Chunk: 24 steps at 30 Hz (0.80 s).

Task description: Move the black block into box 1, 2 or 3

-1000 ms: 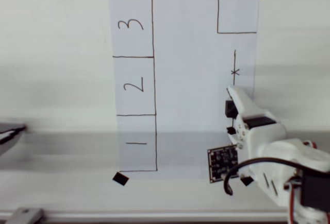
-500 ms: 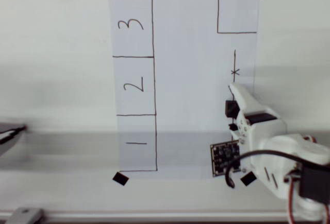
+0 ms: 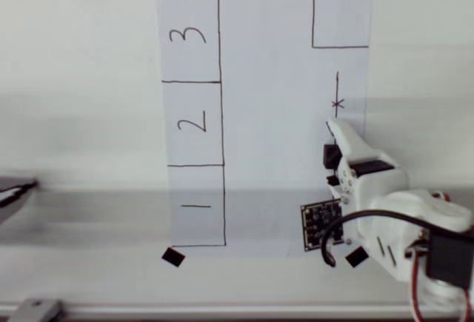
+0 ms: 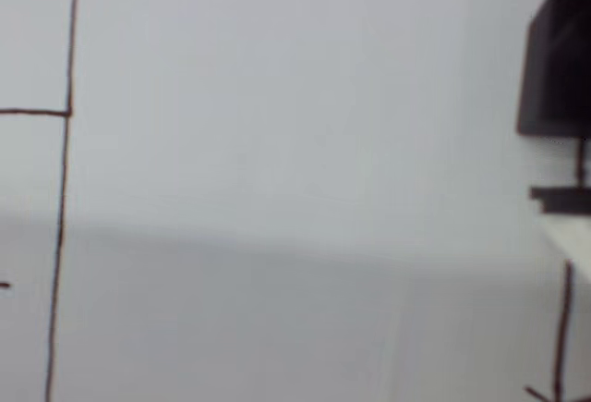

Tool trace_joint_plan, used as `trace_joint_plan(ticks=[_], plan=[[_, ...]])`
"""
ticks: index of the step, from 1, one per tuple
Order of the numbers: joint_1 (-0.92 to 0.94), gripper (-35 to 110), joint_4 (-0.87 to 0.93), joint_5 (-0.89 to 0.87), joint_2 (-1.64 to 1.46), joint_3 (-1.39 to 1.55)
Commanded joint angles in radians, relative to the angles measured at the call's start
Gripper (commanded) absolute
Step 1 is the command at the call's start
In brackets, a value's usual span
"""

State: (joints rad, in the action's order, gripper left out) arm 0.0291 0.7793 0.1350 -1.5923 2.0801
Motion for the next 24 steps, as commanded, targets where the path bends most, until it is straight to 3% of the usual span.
trace_joint_plan(ticks=[1,9,10,12,24], plan=[[0.008,34,-0.002,0.015,-0.017,0.011],[0.005,29,-0.002,0.017,-0.017,0.012],[0.005,24,-0.002,0.02,-0.017,0.012],[0.003,0,-0.012,0.014,-0.017,0.015],[0.0,0,-0.026,-0.04,-0.021,-0.026]])
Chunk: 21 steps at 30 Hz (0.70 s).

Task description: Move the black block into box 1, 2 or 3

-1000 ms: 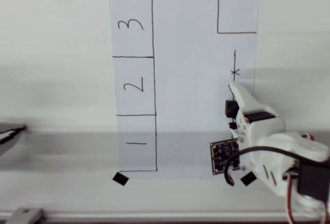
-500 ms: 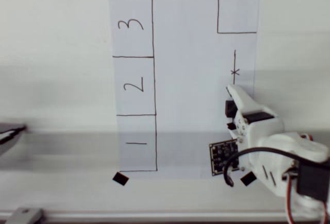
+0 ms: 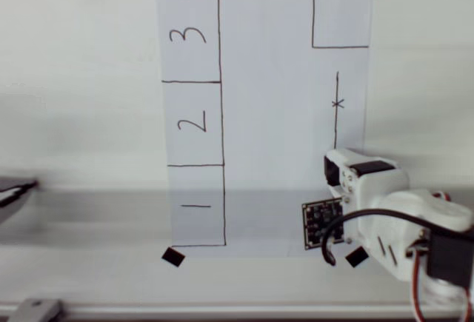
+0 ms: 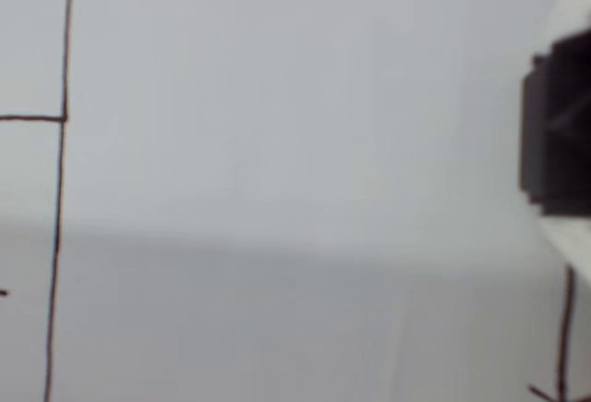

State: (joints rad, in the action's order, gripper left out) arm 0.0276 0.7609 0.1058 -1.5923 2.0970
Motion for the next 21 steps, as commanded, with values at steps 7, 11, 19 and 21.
trace_joint_plan(ticks=[7,11,19,21], plan=[[-0.009,0,-0.005,-0.069,-0.023,-0.132],[-0.015,0,-0.005,-0.11,-0.015,-0.216],[0.008,0,-0.005,-0.161,0.061,-0.439],[0.018,0,-0.005,-0.17,0.107,-0.511]])
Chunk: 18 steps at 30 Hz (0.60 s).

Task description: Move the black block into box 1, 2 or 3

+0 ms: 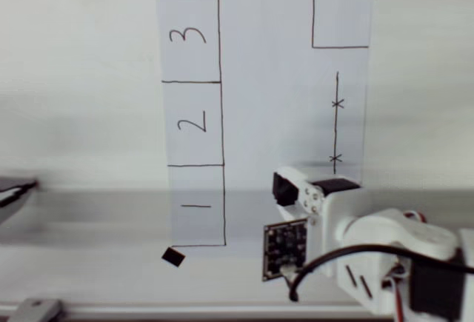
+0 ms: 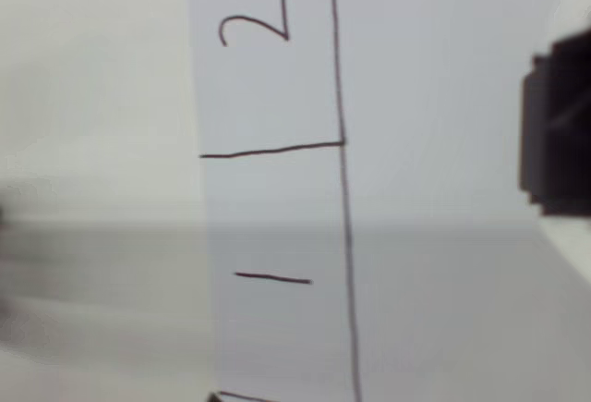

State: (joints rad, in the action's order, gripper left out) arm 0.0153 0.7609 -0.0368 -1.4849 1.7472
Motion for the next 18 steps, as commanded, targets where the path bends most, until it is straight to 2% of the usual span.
trace_joint_plan(ticks=[1,18], plan=[[0.038,0,-0.005,-0.032,0.029,-0.202],[0.149,0,-0.006,-0.002,0.299,-0.555]])
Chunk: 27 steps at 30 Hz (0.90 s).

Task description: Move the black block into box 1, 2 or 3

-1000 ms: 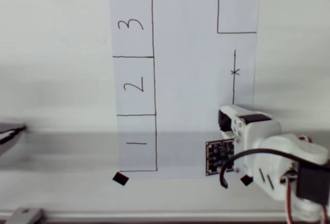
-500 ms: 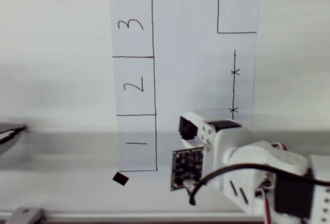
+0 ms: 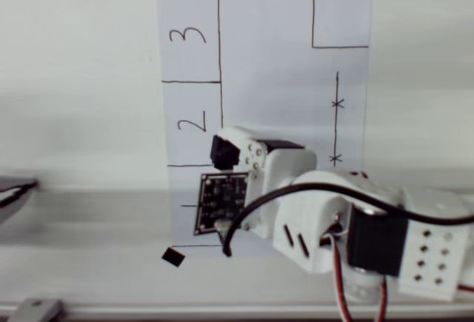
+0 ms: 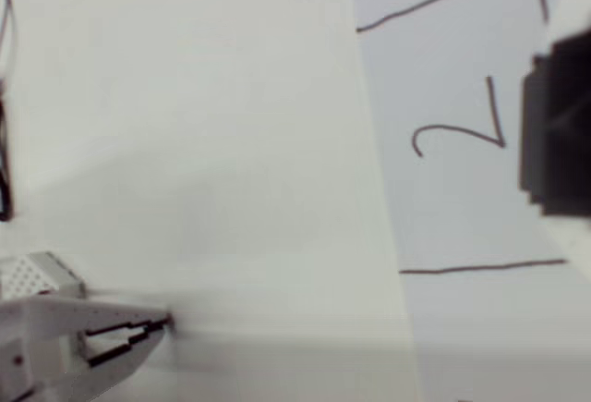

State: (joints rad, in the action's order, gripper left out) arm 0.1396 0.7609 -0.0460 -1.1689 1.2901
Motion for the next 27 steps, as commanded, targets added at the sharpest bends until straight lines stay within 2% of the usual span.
trace_joint_plan(ticks=[1,9,27], plan=[[0.029,0,-0.006,0.006,0.003,-0.12],[0.067,0,-0.006,0.014,0.147,-0.298],[0.135,0,-0.026,0.074,0.314,-0.44]])
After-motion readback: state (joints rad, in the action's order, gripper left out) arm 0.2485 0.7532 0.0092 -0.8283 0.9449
